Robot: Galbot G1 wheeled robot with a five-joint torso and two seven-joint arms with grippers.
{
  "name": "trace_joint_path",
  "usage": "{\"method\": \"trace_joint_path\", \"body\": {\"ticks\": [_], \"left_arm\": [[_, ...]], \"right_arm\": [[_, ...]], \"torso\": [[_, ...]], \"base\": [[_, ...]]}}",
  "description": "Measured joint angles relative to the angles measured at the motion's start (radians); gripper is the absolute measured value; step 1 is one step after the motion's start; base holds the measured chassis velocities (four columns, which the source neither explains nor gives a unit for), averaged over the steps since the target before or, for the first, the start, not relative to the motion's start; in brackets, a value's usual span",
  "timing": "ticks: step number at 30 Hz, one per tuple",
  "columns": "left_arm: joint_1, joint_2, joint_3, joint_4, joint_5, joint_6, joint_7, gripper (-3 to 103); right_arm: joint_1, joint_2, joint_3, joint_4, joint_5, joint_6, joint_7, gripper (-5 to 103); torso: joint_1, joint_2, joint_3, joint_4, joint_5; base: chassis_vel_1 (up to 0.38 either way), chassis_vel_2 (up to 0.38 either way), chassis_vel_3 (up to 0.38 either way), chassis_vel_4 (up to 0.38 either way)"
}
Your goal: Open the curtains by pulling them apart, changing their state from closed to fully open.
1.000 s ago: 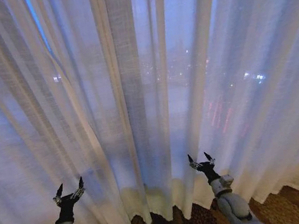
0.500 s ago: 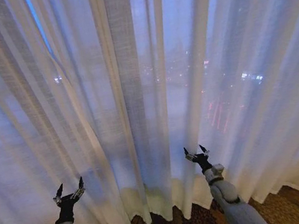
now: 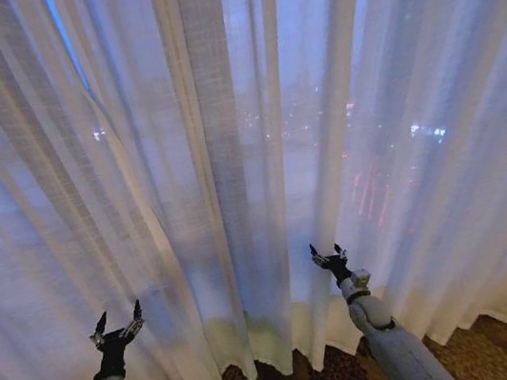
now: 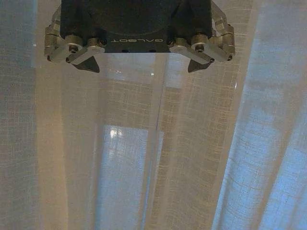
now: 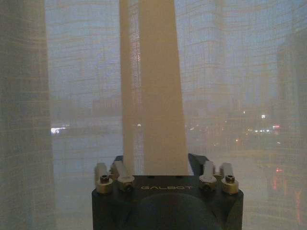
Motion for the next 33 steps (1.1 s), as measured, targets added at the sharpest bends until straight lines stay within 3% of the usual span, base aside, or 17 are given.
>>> {"method": "trace_joint_path", "body": {"ticks": [8,12,13,15,17,19,33], "left_arm": [[0.0,0.0,0.0,0.0,0.0,0.0,0.0,100],[0.0,0.0,0.0,0.0,0.0,0.0,0.0,100],[0.0,0.0,0.0,0.0,0.0,0.0,0.0,100],[0.0,0.0,0.0,0.0,0.0,0.0,0.0,100],[0.0,0.0,0.0,0.0,0.0,0.0,0.0,100],[0.0,0.0,0.0,0.0,0.0,0.0,0.0,100],[0.0,0.0,0.0,0.0,0.0,0.0,0.0,100]], "right_arm": [[-0.009,0.007,0.001,0.01,0.008,0.004,-0.02,44],[-0.02,0.015,0.006,0.016,0.033,0.014,-0.065,23],[-0.02,0.015,0.006,0.016,0.033,0.014,-0.065,23],[-0.024,0.016,0.012,0.015,0.038,0.019,-0.084,13],[-0.024,0.017,0.015,0.012,0.043,0.026,-0.091,13],[-0.024,0.019,0.022,0.003,0.058,0.04,-0.11,3],[-0.022,0.027,0.031,-0.018,0.13,0.079,-0.155,0]], "torso": [[0.0,0.0,0.0,0.0,-0.0001],[0.0,0.0,0.0,0.0001,-0.0001],[0.0,0.0,0.0,0.0001,-0.0001],[0.0,0.0,0.0,0.0,-0.0001],[0.0,0.0,0.0,0.0,-0.0001],[0.0,0.0,0.0,0.0,-0.0001],[0.0,0.0,0.0,0.0,0.0]], "base": [[0.0,0.0,0.0,0.0],[0.0,0.0,0.0,0.0],[0.0,0.0,0.0,0.0],[0.0,0.0,0.0,0.0],[0.0,0.0,0.0,0.0],[0.0,0.0,0.0,0.0],[0.0,0.0,0.0,0.0]]}}
